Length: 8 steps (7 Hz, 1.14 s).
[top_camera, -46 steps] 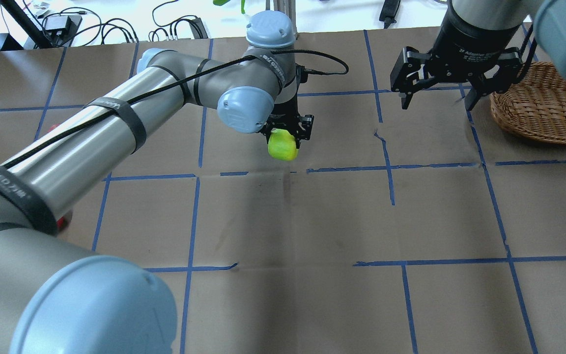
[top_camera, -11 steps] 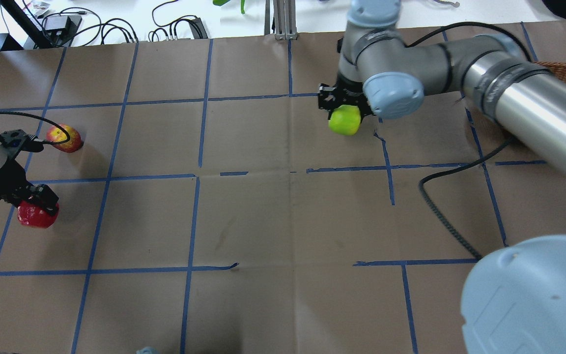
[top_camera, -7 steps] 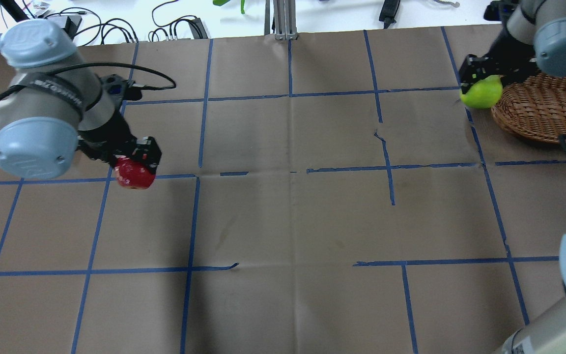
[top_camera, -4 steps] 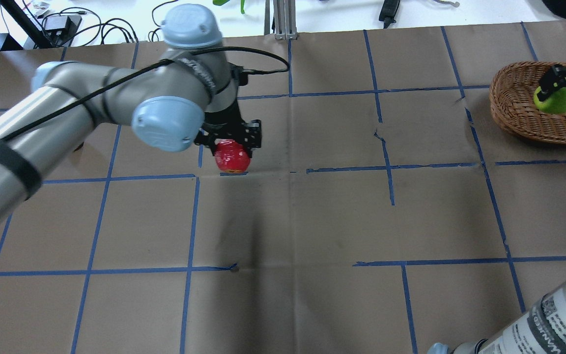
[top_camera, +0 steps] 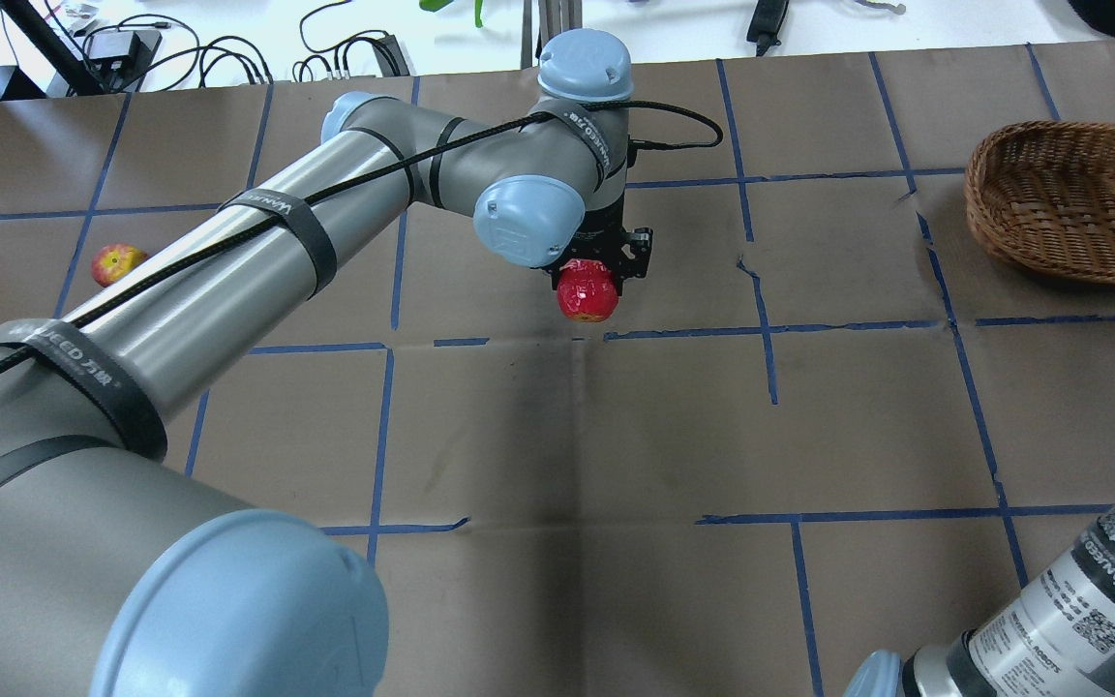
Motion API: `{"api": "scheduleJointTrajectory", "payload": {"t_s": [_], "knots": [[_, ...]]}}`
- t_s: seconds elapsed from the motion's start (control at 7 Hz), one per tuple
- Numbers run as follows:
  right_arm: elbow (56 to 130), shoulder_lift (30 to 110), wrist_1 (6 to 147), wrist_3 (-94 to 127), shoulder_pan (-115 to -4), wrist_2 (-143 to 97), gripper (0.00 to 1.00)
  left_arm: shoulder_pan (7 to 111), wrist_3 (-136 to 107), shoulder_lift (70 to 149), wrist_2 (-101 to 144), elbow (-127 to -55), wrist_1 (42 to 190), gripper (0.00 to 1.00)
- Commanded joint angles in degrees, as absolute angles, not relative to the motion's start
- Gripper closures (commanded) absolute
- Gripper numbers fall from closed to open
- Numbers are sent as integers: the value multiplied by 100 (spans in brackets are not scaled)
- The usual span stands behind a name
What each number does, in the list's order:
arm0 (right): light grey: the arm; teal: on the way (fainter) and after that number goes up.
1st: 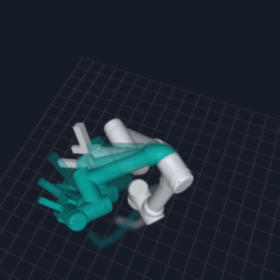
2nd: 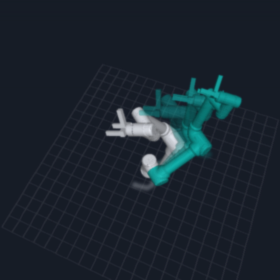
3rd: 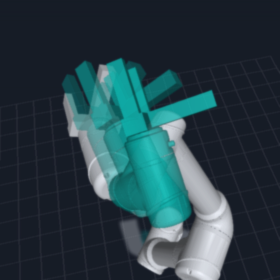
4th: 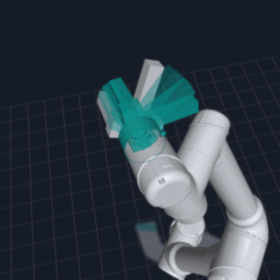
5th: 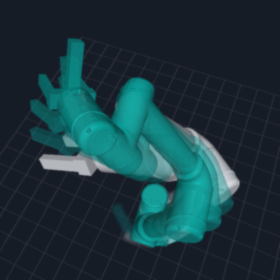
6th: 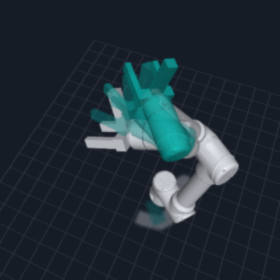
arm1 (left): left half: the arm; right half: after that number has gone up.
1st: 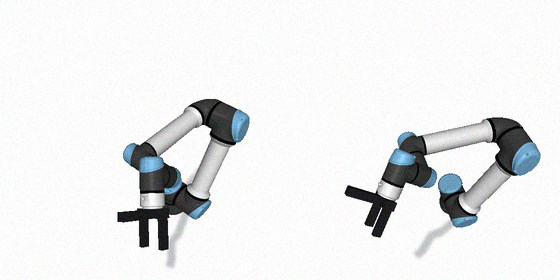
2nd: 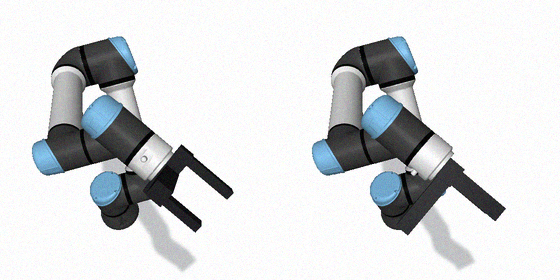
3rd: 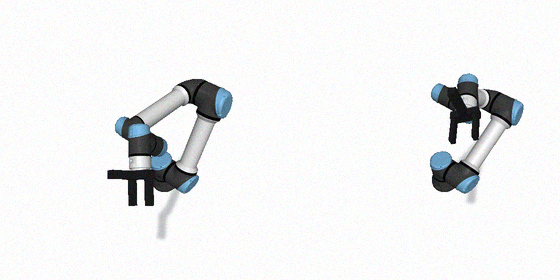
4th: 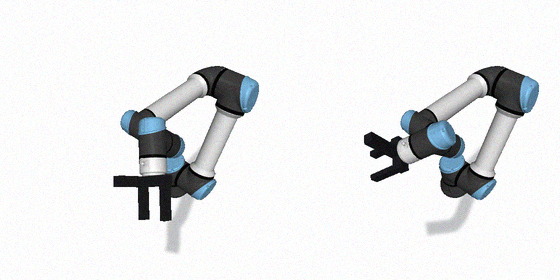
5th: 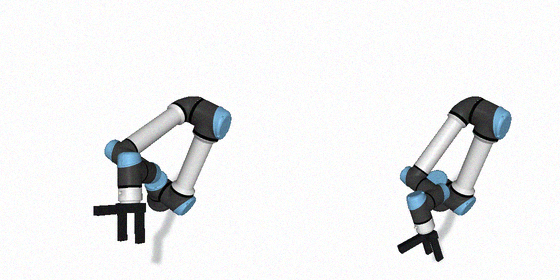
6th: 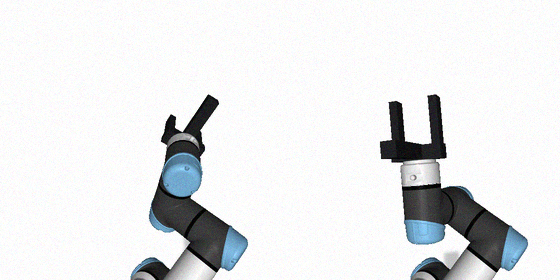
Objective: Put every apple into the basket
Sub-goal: 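Carry green apple into basket with right while left brings red apple centre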
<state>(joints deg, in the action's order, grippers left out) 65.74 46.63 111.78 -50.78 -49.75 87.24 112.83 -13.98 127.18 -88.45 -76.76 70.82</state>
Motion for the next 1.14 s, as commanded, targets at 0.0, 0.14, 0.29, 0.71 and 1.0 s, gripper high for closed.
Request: {"api": "scheduleJointTrajectory", "payload": {"t_s": [0.0,0.14,0.29,0.71,1.0], "knots": [[6504,4526,11145,-5212,-4896,8727,71,11207,-1432,12823,-8710,-7690,7127,71],[6521,4518,11153,-5203,-4896,8719,41,11180,-1528,12841,-8640,-7821,7145,71],[6530,4535,11145,-5160,-4896,8736,0,11171,-1529,12841,-8640,-7892,7137,64],[6486,4876,10419,-5150,-4930,8728,0,11162,-1529,12631,-8701,-7744,7337,2],[6513,5360,9445,-5124,-5280,8762,0,10604,-1207,11757,-8657,-7761,7835,2]]}}
